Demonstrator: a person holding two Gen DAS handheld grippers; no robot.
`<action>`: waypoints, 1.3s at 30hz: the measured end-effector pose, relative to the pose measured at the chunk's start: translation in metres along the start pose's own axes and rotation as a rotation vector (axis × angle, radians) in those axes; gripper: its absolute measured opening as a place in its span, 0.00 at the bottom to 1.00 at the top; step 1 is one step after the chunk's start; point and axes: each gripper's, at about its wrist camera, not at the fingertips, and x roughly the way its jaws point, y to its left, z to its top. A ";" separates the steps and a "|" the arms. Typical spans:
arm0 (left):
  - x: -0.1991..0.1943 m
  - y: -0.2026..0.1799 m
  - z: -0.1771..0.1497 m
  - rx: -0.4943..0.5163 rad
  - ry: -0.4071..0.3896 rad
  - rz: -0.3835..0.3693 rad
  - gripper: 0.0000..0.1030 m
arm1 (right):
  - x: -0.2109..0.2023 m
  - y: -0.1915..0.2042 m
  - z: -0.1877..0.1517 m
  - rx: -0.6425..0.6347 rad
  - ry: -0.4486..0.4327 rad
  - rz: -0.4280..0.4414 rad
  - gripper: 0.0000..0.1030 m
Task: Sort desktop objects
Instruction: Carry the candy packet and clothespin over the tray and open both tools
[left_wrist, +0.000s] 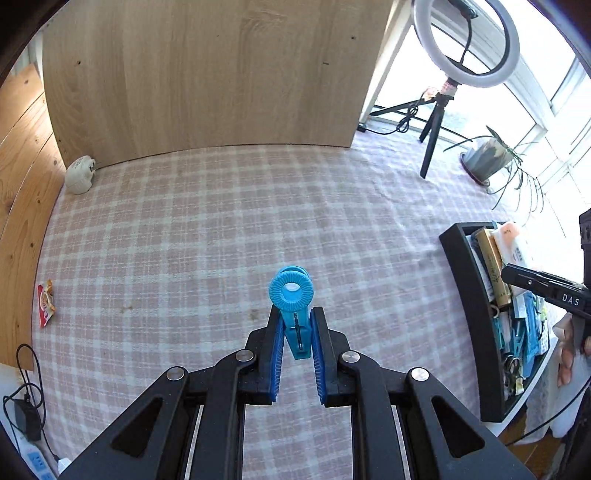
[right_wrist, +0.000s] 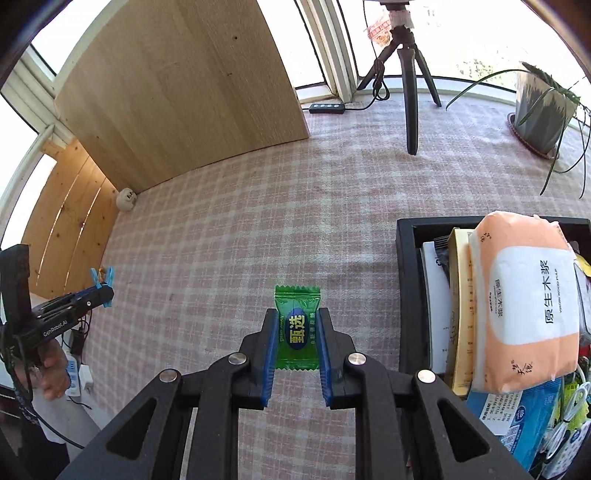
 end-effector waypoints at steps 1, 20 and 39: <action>-0.001 -0.018 0.001 0.017 -0.003 -0.014 0.14 | -0.008 -0.009 -0.003 0.001 -0.010 0.001 0.17; 0.046 -0.361 -0.017 0.320 0.046 -0.263 0.15 | -0.139 -0.239 -0.101 0.163 -0.041 -0.106 0.17; 0.085 -0.458 -0.007 0.377 0.098 -0.286 0.30 | -0.127 -0.289 -0.122 0.205 0.000 -0.044 0.22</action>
